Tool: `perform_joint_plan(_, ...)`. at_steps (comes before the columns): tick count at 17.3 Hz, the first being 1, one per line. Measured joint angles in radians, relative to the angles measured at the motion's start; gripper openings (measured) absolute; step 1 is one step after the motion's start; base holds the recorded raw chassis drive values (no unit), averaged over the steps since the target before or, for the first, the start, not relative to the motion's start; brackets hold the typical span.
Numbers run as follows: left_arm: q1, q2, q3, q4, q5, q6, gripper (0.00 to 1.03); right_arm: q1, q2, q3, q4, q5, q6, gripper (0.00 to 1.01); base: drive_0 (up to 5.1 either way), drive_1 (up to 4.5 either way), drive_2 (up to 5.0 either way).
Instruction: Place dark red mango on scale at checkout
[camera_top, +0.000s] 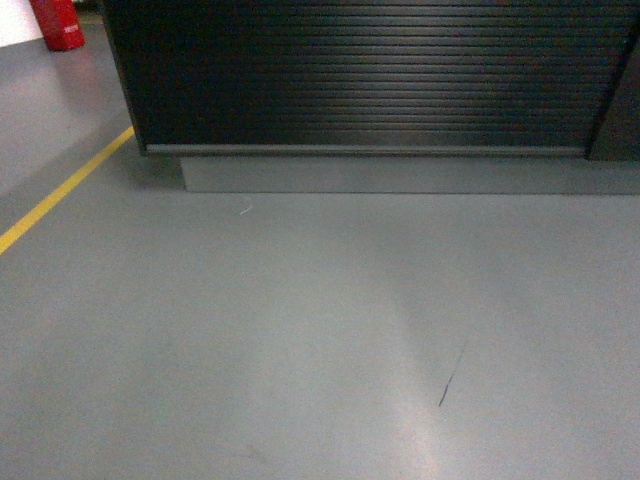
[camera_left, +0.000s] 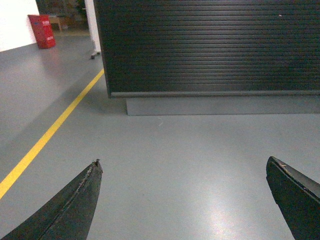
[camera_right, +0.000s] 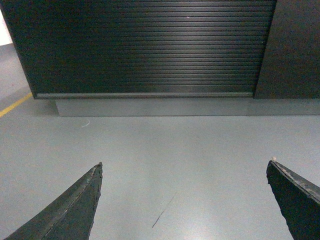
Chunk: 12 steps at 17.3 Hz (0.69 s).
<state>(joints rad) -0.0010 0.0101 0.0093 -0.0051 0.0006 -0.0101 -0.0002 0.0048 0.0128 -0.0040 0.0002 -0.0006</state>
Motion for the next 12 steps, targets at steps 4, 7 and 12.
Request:
perform_joint_plan(4,0.0,0.0,0.0,0.003,0.0,0.0,0.98,0.0,0.0,0.0,0.0,0.0,0.0,0.98,0.0,4.18,-4.2)
perform_joint_plan(7,0.0,0.0,0.0,0.004,0.0,0.0,0.98,0.0,0.0,0.0,-0.002,0.0,0.0,0.98,0.1,4.25,-4.1)
perform_joint_plan(12,0.0,0.0,0.0,0.002,-0.001,0.0,0.98,0.0,0.0,0.0,-0.002,-0.001,0.0,0.98,0.1,4.25,-4.1)
